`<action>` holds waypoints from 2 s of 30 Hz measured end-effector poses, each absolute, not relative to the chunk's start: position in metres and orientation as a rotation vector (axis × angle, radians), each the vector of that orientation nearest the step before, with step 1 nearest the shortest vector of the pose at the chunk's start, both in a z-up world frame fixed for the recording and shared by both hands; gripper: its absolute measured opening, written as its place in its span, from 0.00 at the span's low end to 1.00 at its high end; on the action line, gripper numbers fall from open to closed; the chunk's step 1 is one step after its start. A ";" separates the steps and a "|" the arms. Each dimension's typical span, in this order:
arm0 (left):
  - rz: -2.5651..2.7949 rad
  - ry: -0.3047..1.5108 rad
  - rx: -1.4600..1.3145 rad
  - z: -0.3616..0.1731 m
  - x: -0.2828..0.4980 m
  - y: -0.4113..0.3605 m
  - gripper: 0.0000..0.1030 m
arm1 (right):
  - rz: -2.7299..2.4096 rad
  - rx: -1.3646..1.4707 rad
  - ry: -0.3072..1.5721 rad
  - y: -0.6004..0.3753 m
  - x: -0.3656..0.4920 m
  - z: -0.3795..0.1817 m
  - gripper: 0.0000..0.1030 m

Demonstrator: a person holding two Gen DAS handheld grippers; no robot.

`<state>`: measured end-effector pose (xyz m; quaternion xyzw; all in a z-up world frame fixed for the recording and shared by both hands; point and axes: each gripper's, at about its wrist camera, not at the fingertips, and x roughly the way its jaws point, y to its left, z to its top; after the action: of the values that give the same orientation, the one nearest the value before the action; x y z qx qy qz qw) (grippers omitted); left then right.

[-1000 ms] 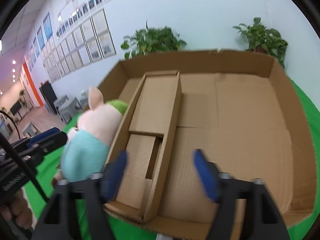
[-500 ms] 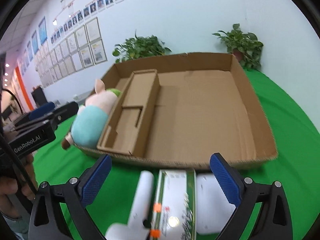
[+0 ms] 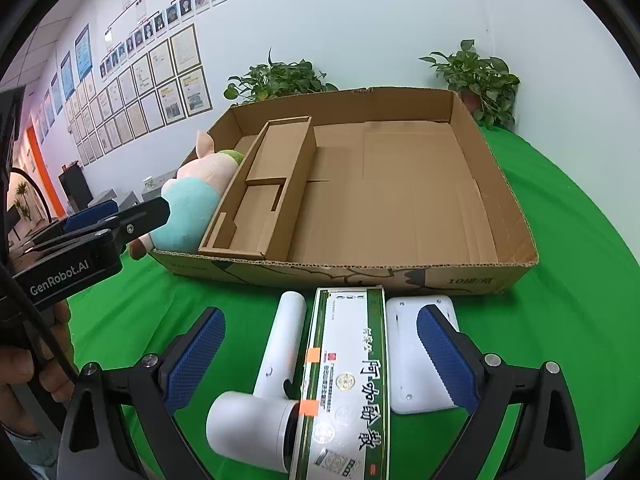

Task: Organize objects
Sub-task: 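Release the narrow box inside the large box and withdraw the left gripper, then reach the right gripper to the white hair dryer and grasp its body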

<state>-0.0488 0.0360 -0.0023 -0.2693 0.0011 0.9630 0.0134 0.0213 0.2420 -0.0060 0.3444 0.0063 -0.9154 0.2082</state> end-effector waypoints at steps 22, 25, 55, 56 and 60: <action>2.880 -0.108 -0.953 -0.028 -0.048 0.023 0.81 | -2.490 0.988 0.074 0.240 0.027 -0.014 0.90; 2.834 -0.147 -0.980 -0.034 -0.053 0.020 0.81 | -2.468 0.966 0.084 0.241 0.031 -0.014 0.88; 2.128 -0.486 -1.324 -0.120 -0.101 0.073 0.55 | -2.315 0.968 0.213 0.241 0.067 -0.057 0.82; 2.137 -0.478 -1.322 -0.121 -0.099 0.074 0.52 | -2.303 0.962 0.221 0.237 0.068 -0.058 0.81; 2.119 -0.502 -1.337 -0.124 -0.094 0.075 0.46 | -2.294 0.974 0.276 0.221 0.068 -0.063 0.67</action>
<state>-0.0945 0.0746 -0.1244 -0.5008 -0.1882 0.7939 0.2890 0.0684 0.2206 -0.0626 0.3689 0.1046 -0.8693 0.3118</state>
